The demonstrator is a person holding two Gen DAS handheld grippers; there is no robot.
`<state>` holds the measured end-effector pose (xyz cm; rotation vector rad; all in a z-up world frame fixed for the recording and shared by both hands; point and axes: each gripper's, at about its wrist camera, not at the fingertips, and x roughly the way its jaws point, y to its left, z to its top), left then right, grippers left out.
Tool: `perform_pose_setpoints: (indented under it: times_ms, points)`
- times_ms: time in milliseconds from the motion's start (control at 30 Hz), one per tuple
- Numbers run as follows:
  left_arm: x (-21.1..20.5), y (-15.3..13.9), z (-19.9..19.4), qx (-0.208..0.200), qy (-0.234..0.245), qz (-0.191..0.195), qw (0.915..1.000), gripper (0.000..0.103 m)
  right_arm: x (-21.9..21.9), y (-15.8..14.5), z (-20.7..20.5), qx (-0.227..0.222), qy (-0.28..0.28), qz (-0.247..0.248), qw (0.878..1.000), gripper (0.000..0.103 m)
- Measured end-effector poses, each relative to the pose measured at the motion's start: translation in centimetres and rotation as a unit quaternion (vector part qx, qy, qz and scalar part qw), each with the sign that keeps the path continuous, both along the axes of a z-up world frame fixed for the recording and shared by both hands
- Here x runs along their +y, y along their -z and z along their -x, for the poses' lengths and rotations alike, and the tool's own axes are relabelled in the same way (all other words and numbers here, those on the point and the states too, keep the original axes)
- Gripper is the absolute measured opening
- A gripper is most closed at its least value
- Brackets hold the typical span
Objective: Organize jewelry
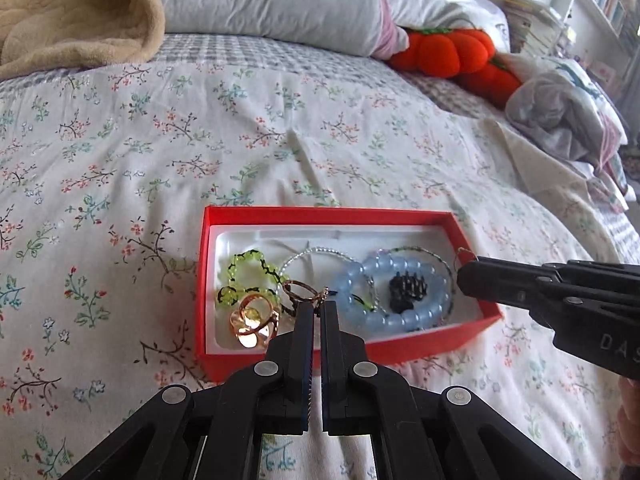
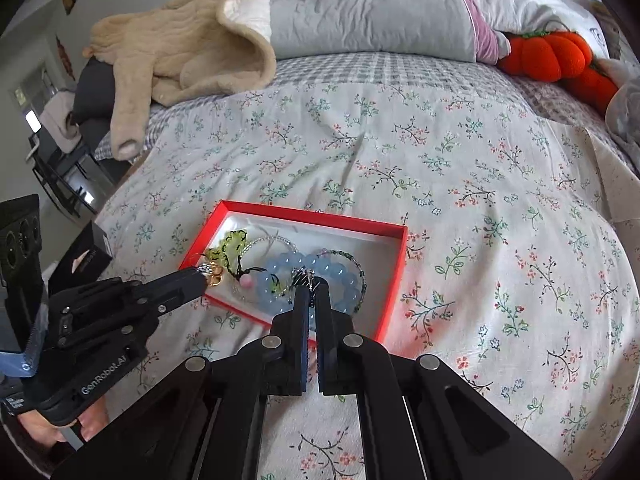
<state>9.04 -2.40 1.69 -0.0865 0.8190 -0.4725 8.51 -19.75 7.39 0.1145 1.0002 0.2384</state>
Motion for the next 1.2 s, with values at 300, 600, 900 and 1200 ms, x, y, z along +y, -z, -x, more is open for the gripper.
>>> perform_pose_setpoints:
  times_ms: [300,600,900,1200]
  points:
    - [-0.5,0.0,-0.6,0.014,-0.004,-0.01,0.9998,0.025,-0.5,0.9,-1.8,0.031,0.019,-0.02,0.999,0.007]
    - [1.4,-0.1,0.7,0.037,-0.033,-0.038,0.9981,0.065,-0.6,-0.2,0.1,0.029,0.011,-0.008,0.999,0.038]
    - [4.3,1.6,1.5,0.12,-0.101,-0.08,0.9843,0.078,-0.4,0.9,2.5,0.066,0.022,0.027,0.997,0.039]
    - [4.7,2.5,1.8,0.15,-0.106,-0.084,0.9793,0.078,1.3,3.2,2.5,0.131,0.043,0.002,0.99,0.038]
